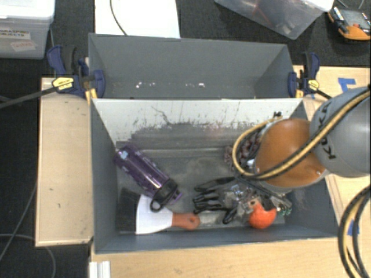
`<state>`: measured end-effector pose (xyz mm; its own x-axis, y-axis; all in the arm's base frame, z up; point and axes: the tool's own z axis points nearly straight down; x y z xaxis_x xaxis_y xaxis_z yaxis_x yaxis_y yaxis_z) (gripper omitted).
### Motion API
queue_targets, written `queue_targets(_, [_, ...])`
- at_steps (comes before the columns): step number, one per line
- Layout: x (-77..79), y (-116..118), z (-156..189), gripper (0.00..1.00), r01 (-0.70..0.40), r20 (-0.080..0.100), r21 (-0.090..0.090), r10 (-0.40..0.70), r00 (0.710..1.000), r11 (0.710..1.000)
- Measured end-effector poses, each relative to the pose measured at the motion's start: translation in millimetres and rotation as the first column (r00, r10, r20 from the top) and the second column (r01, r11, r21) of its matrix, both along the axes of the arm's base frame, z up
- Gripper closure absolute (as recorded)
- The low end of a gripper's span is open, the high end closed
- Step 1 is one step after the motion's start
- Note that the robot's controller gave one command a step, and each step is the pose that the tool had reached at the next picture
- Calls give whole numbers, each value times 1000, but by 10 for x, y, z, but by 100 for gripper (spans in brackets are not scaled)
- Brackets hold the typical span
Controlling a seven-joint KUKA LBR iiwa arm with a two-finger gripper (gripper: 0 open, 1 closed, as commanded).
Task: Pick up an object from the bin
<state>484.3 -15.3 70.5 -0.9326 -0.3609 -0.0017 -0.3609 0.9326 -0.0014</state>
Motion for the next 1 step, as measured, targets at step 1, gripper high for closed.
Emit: queue_targets(1, [-30, 9, 166, 100, 2, -10, 2, -2, 1000, 1000])
